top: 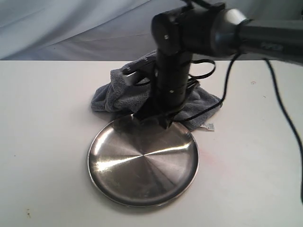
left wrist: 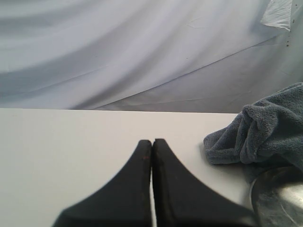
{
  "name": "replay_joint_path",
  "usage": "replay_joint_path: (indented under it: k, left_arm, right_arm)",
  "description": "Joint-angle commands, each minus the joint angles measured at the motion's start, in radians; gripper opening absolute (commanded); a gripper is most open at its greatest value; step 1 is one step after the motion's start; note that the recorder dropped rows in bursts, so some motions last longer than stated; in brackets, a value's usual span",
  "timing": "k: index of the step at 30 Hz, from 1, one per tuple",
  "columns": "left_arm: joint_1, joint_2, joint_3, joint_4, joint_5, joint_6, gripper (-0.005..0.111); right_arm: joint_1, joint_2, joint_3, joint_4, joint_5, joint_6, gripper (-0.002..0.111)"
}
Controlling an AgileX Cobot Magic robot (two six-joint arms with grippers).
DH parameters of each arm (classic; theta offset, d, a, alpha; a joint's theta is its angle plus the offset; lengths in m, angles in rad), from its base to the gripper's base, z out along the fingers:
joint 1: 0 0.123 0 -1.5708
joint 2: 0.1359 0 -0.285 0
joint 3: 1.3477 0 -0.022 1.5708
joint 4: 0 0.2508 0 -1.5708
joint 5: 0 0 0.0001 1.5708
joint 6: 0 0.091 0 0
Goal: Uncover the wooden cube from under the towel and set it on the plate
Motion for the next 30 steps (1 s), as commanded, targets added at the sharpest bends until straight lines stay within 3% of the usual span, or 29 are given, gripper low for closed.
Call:
replay_joint_path:
  k: [1, 9, 24, 30]
  left_arm:
    - [-0.001, -0.002, 0.004, 0.001, -0.004, -0.003, 0.001]
    - [-0.001, -0.002, 0.004, 0.001, -0.004, -0.001, 0.001]
    - [-0.001, -0.002, 0.004, 0.001, -0.004, -0.003, 0.001]
    - [-0.001, -0.002, 0.004, 0.001, -0.004, -0.003, 0.001]
  right_arm:
    - [-0.14, -0.079, 0.079, 0.0, -0.081, 0.018, 0.0]
    - [-0.292, -0.054, 0.062, 0.034, -0.203, 0.036, 0.0]
    - [-0.298, 0.195, -0.411, 0.038, -0.222, 0.17, 0.0]
    - [-0.287, 0.264, -0.517, 0.049, -0.249, 0.194, 0.0]
